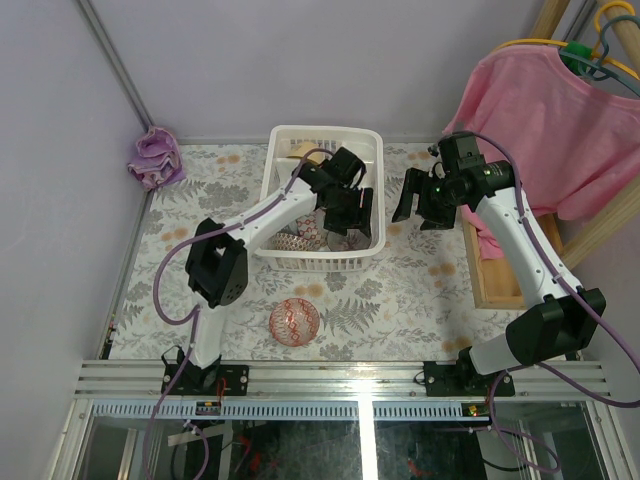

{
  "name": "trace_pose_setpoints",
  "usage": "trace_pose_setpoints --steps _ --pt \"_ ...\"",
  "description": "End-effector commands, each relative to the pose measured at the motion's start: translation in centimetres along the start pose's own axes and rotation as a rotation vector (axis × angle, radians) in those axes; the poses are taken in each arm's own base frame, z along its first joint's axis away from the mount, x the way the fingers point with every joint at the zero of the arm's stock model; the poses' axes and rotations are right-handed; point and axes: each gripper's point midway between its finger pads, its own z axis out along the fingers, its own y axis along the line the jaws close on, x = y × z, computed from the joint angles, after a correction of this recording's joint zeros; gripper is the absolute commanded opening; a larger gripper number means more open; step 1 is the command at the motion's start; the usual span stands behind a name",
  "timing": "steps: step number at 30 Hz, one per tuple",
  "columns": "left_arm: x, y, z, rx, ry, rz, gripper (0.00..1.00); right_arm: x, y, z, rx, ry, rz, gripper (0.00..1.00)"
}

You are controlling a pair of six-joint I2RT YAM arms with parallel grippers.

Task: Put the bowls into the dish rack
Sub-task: Adjust the bowl in the dish rack.

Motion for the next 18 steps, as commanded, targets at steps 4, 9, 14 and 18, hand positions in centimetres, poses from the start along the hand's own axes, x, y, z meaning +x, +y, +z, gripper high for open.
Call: trace_pose_setpoints --steps 4,9,14,18 --pt "-2.4 -2.2 -0.9 0.061 -0.076 -0.009 0.66 0.4 0.4 -0.6 -0.036 0.009 -0.001 0.80" --pt "-2.2 -1.4 0.0 0.027 -0.067 -0.009 0.66 0.5 0.4 -0.6 -0.036 0.010 -0.002 0.80" --pt "-2.2 -1.1 1.1 0.007 -0.056 -0.024 0.66 0.5 0.3 -0.6 -0.037 0.010 0.000 0.80" --pt "-2.1 -1.2 2.0 -0.013 -0.045 -0.042 0.66 0.6 0.2 -0.7 -0.035 0.007 0.001 0.80"
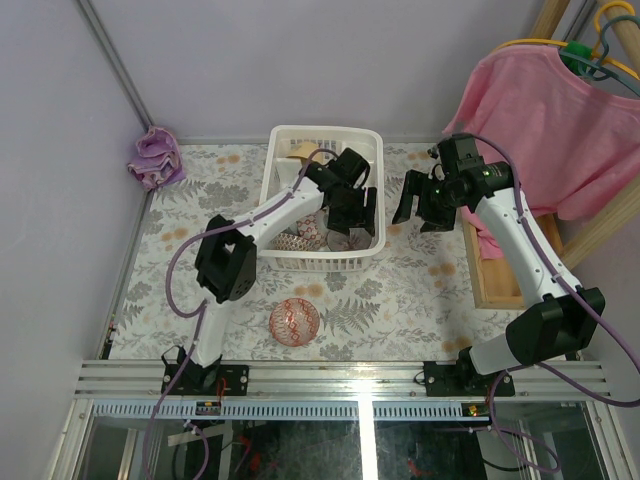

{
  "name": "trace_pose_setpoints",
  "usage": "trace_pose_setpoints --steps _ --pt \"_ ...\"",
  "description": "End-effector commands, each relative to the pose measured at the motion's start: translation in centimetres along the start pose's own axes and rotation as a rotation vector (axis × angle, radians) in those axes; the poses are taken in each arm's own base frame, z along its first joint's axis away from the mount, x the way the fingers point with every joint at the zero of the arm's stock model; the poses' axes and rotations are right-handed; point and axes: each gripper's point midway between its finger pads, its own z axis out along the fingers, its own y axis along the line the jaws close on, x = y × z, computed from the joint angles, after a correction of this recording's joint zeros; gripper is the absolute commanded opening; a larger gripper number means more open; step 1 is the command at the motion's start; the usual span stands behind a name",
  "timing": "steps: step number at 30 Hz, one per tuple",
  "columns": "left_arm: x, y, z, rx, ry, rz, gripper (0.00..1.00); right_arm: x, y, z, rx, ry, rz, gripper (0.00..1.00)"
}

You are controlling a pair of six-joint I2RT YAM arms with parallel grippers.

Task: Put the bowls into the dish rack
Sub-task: Adjust the bowl in the dish rack.

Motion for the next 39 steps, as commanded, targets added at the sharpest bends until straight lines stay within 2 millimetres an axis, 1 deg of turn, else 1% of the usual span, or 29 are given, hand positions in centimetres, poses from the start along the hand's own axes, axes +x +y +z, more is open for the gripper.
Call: trace_pose_setpoints --steps 1,7,12,13,17,22,24,25,26,27,28,33,37,39 --pt "-1.2 -0.9 0.7 -0.011 -0.036 -0.015 0.66 0.4 0.4 -0.9 -0.040 -0.001 -0.005 0.80" --pt "-0.2 -0.3 1.6 -0.061 -0.017 -0.022 0.66 0.6 0.2 -1.0 -0.037 -0.001 -0.001 0.80" --pt "0.7 0.6 1.8 -0.131 -0.008 -0.029 0.63 0.8 0.1 -1.0 -0.038 0.001 -0.001 0.80" --pt "0.7 0.8 1.9 -0.147 -0.009 -0.031 0.61 0.8 0.1 -1.0 -0.040 0.002 0.000 0.80" --pt "0.9 1.1 2.0 -0.207 -0.010 -0.035 0.49 0.9 0.1 -1.0 -0.043 0.002 0.000 0.80" --pt "1.0 1.2 2.1 -0.236 -0.013 -0.044 0.35 1.2 0.0 -1.1 -0.042 0.001 -0.002 0.80" --pt "0.7 1.0 2.0 -0.233 -0.020 -0.050 0.26 1.2 0.0 -1.2 -0.042 -0.001 -0.004 0.80" --pt "0.6 0.7 1.9 -0.224 -0.021 -0.052 0.20 1.2 0.0 -1.2 -0.042 -0.001 -0.006 0.80" --pt "0.4 0.6 1.8 -0.220 -0.024 -0.057 0.12 1.1 0.0 -1.3 -0.043 -0.004 -0.005 0.80" --pt "0.3 0.3 1.6 -0.212 -0.025 -0.060 0.03 1.1 0.0 -1.3 -0.043 -0.004 -0.007 0.80" --pt "0.0 0.0 1.3 -0.204 -0.027 -0.064 0.00 1.1 0.0 -1.3 -0.043 -0.006 -0.007 0.80" --pt "-0.8 -1.4 -1.1 -0.153 -0.036 -0.096 0.00 1.0 0.0 -1.4 -0.042 -0.010 -0.011 0.80" --pt "-1.3 -1.7 -3.2 -0.120 -0.056 -0.125 0.00 1.1 -0.1 -1.4 -0.041 -0.008 -0.010 0.80" --pt "-1.9 -1.8 -4.2 -0.102 -0.077 -0.141 0.00 1.1 0.0 -1.4 -0.043 -0.009 -0.007 0.80"
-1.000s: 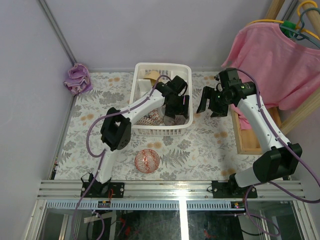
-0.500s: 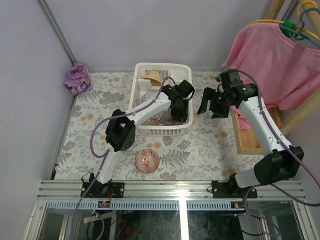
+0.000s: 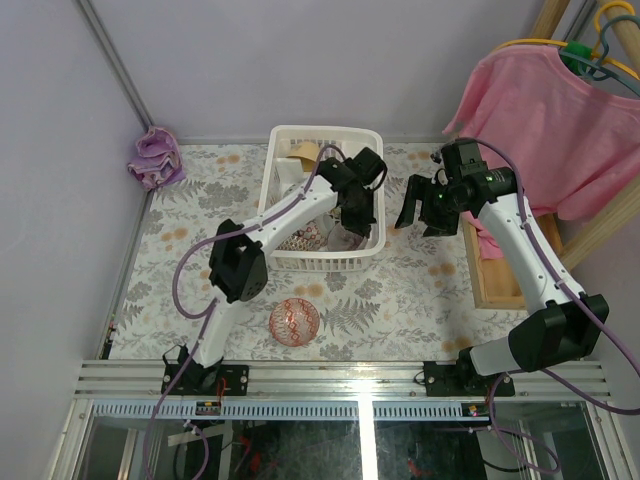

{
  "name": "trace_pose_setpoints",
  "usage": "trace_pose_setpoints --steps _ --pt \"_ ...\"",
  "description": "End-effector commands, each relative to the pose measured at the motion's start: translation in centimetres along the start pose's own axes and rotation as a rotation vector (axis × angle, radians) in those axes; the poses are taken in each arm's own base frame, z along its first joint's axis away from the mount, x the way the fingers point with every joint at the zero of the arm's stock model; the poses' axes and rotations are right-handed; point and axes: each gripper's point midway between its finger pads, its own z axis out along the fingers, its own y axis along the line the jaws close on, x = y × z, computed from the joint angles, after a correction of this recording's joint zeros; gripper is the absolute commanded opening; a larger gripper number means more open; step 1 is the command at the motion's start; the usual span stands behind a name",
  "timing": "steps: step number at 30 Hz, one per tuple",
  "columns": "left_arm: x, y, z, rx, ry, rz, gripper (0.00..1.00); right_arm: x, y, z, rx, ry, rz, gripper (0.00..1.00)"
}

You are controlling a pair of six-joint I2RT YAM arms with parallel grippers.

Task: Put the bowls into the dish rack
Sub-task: Adjust the bowl in the dish rack.

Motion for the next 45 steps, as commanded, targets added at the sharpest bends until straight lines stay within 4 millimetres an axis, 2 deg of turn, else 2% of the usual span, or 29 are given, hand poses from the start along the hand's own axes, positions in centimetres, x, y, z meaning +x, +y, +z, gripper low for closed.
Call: trace_pose_setpoints --steps 1,9,12,17,20,24,29,32,36,41,45 --pt "-2.6 -0.1 -4.2 0.067 -0.086 -0.052 0.00 0.2 0.7 -1.1 -0.050 -0.012 -0.010 0.80" --pt "-6.1 -2.2 -7.7 0.307 -0.169 -0.092 0.00 0.1 0.8 -1.2 -0.047 -0.011 -0.007 0.80" --pt "-7.0 -3.7 -9.2 0.402 -0.188 -0.080 0.00 0.0 0.7 -1.2 -0.043 -0.008 -0.004 0.80" --pt "-7.7 -6.3 -11.4 0.603 -0.193 -0.069 0.00 -0.2 0.5 -1.0 -0.025 -0.003 0.001 0.80" --pt "-7.7 -7.0 -11.8 0.722 -0.177 -0.062 0.00 -0.3 0.2 -0.8 -0.015 0.004 0.012 0.80" --pt "-8.1 -6.7 -12.4 0.897 -0.169 -0.103 0.00 -0.5 0.0 -0.6 -0.005 0.016 0.027 0.80" --pt "-7.3 -4.9 -12.5 1.001 -0.135 -0.151 0.00 -1.0 -0.4 -0.2 0.013 0.037 0.040 0.80" --pt "-6.5 -3.9 -11.8 1.071 -0.103 -0.211 0.00 -1.5 -0.3 0.3 0.013 0.046 0.044 0.80" --pt "-7.1 -3.2 -12.7 1.209 -0.114 -0.236 0.00 -1.9 -0.2 1.4 0.012 0.078 0.064 0.80" --pt "-7.6 -2.6 -13.3 1.271 -0.111 -0.245 0.00 -2.5 0.1 2.1 0.009 0.099 0.077 0.80" --pt "-7.1 -1.8 -12.5 1.299 -0.089 -0.286 0.00 -2.9 0.3 2.3 0.005 0.105 0.079 0.79"
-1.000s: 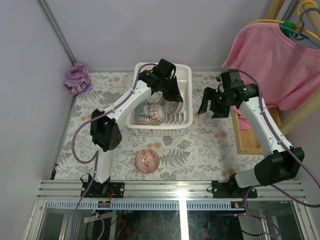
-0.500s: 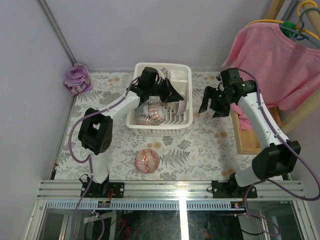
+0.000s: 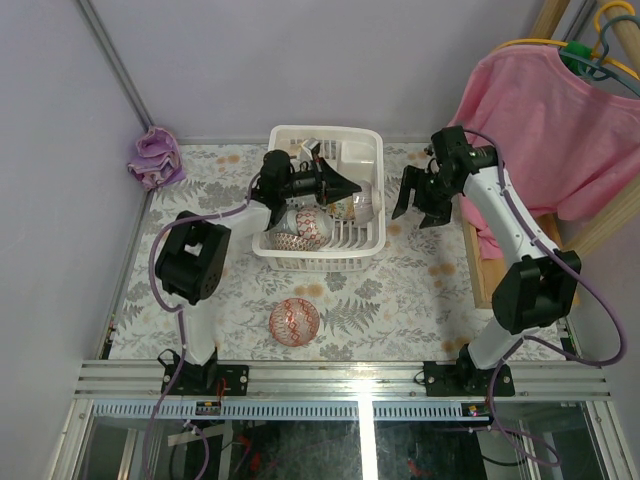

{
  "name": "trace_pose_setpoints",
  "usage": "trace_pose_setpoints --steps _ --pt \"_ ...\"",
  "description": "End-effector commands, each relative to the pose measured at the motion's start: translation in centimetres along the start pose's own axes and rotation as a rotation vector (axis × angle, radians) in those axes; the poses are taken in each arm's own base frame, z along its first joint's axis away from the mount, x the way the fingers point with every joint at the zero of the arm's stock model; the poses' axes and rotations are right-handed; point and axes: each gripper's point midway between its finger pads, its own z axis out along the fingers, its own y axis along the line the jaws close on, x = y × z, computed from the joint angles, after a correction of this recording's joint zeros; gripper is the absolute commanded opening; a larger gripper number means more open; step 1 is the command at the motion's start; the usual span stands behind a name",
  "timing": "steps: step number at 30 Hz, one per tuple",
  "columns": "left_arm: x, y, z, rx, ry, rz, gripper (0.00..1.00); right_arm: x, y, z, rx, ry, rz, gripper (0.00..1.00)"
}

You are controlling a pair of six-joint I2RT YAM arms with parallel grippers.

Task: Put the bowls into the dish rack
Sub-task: Adjust the bowl in the dish rack.

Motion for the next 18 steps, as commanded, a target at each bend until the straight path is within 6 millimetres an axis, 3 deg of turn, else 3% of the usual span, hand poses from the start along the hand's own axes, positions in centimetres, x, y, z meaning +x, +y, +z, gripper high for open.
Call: trace_pose_setpoints --steps 1,5,12,18 --pt "1.6 -3.2 -1.0 0.186 0.057 0.062 0.00 -0.4 1.5 -1.4 -0.054 0.013 0.012 0.80" --pt "1.8 -2.4 -1.3 0.178 0.063 0.040 0.00 -0.8 1.7 -0.9 -0.054 0.032 0.016 0.80" --pt "2.2 1.3 -1.3 -0.007 0.075 0.051 0.00 -1.3 2.2 -0.9 -0.071 0.031 0.021 0.79" --pt "1.7 2.8 -1.5 -0.065 0.054 0.056 0.00 -2.9 4.1 -1.6 -0.132 0.002 -0.007 0.76"
